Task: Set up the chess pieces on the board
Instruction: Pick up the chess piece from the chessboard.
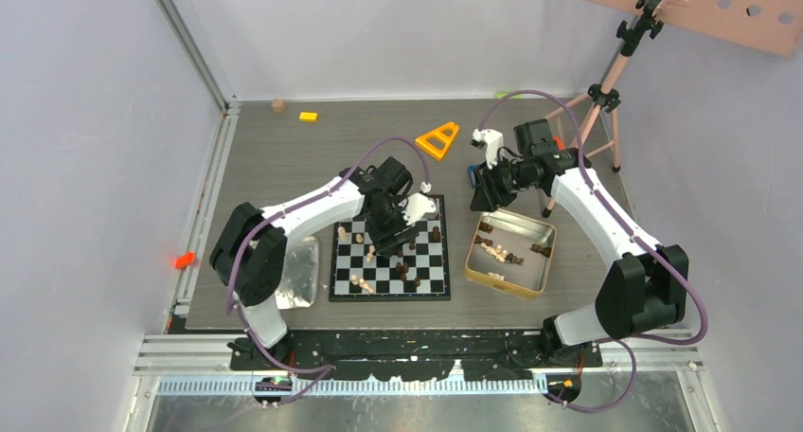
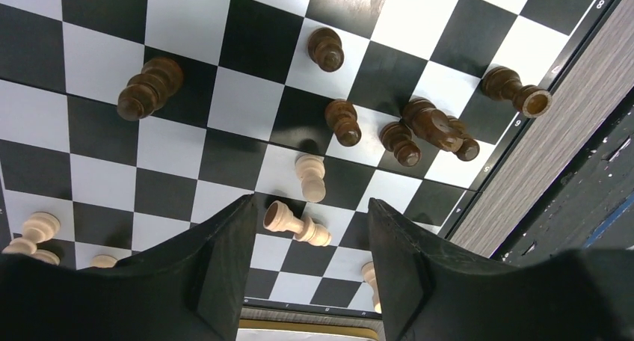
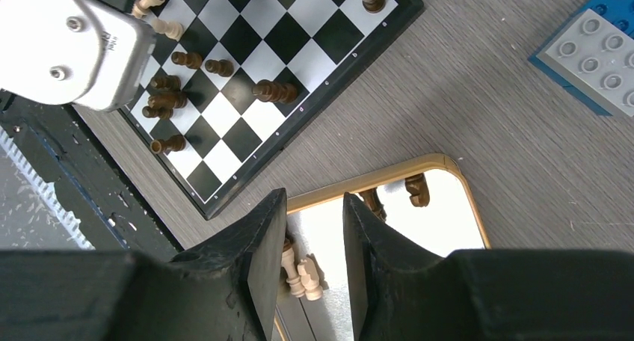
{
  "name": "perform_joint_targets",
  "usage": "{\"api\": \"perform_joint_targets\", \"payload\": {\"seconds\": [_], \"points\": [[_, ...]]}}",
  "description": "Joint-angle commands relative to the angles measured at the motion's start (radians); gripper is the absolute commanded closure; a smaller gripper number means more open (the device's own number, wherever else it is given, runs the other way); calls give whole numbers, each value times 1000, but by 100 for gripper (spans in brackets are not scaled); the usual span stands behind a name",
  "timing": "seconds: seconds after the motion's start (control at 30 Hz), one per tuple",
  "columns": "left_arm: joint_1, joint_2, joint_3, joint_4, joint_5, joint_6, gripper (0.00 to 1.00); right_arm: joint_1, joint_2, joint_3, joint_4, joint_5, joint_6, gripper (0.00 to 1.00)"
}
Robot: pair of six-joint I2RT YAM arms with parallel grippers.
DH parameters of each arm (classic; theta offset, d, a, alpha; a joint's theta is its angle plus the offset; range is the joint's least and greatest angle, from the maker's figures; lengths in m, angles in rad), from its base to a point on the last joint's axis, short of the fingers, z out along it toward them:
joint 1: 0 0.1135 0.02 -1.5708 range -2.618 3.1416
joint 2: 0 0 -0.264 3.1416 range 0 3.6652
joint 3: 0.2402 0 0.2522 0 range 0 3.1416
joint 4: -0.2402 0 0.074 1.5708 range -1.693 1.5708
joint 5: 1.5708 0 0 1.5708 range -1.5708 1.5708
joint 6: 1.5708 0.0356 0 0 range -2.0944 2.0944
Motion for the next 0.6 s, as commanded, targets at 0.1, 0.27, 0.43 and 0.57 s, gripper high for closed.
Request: {"api": "perform_joint_targets", "payload": {"seconds": [0.1,0.27,0.43,0.57], "points": [[-1,29,-3,21,3,3,45,-1,-11,-1,34,-43,-15,61],[-2,51,-6,15,10,6,52,-3,-3,-3,33,-44,-15,62],[-2,52,-12,32,4,-1,58,-3,0,-3,33,-44,-15,62],[-2,55,-7,46,-4,-10,67,-3,2,-5,31,-45,-18,63]]}}
